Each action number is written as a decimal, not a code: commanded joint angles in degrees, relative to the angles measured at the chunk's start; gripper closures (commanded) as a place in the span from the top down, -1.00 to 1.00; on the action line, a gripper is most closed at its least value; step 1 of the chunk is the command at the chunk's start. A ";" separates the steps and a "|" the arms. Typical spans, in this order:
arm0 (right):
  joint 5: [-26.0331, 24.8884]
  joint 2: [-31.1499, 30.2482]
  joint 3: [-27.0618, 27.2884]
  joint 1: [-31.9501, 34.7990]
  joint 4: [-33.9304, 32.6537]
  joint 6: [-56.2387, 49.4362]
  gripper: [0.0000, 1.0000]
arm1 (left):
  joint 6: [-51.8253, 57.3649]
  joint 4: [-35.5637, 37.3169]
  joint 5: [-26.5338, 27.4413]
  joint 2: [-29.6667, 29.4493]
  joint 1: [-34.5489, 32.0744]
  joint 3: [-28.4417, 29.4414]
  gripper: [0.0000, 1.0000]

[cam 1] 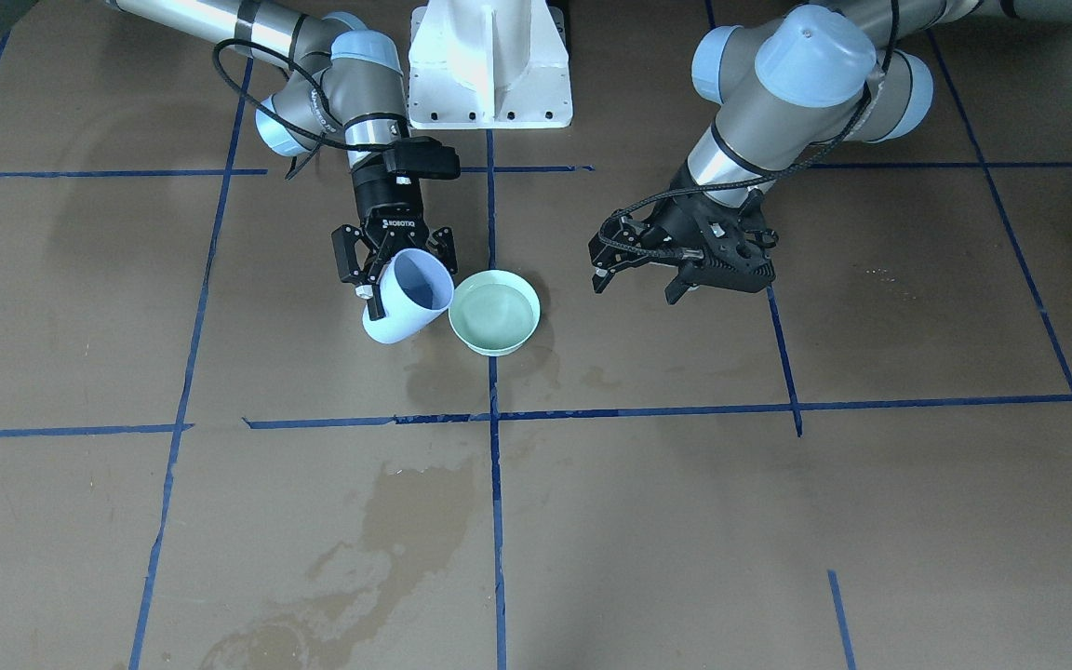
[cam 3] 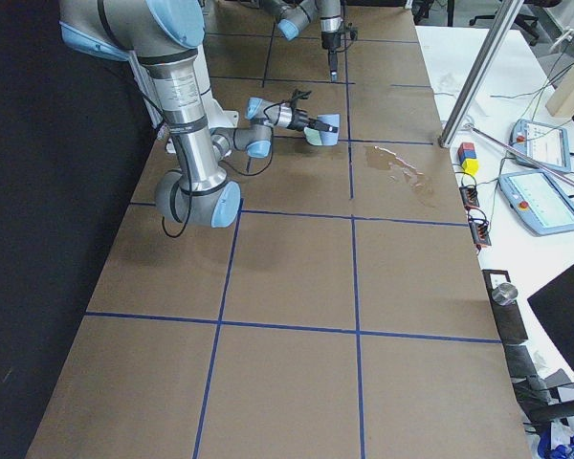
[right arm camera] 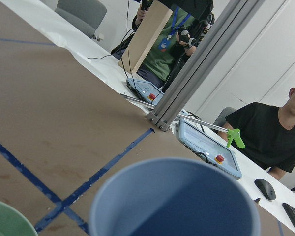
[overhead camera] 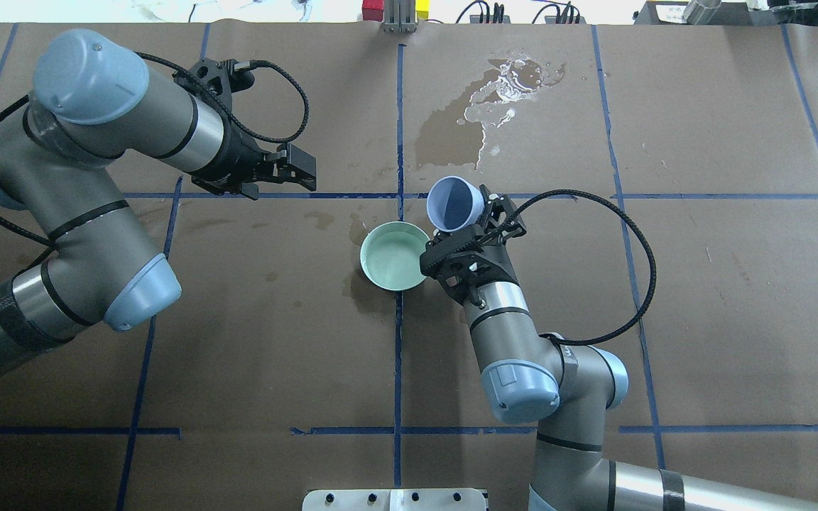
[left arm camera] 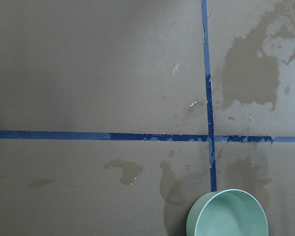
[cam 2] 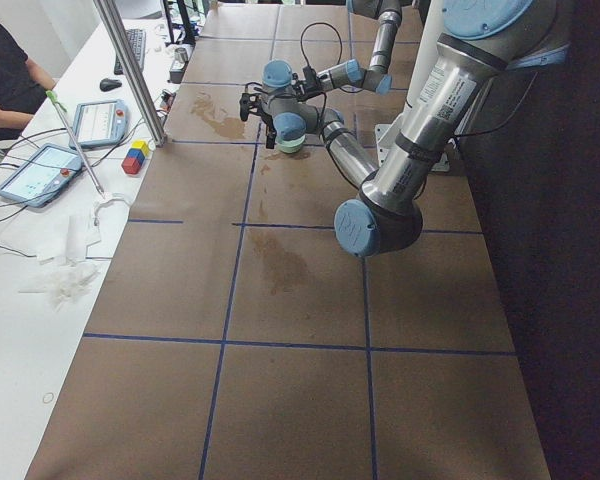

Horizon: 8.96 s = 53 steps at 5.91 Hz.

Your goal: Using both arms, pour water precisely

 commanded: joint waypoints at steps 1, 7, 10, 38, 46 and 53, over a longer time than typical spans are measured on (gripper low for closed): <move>-0.46 0.60 1.43 -0.03 -9.85 -3.90 -0.93 | 0.00 0.00 -0.02 0.00 0.00 0.00 0.99; -2.92 1.47 1.62 -0.91 -14.47 -25.60 -0.92 | 0.00 0.00 -0.02 1.05 0.26 -0.08 0.99; -4.77 1.56 1.62 -1.17 -16.41 -32.10 -0.92 | 0.00 0.00 0.07 1.06 0.26 -0.09 0.99; 1.56 -44.75 5.16 3.75 33.40 39.92 -1.00 | -0.79 0.00 0.16 1.23 0.09 -0.79 1.00; 1.91 -43.97 -5.50 3.57 40.19 48.63 -0.75 | -0.88 0.00 0.25 1.23 0.17 -1.05 0.99; 2.09 -44.31 -6.73 3.57 44.74 47.94 0.99 | -0.88 0.00 0.25 1.23 0.09 -1.40 0.99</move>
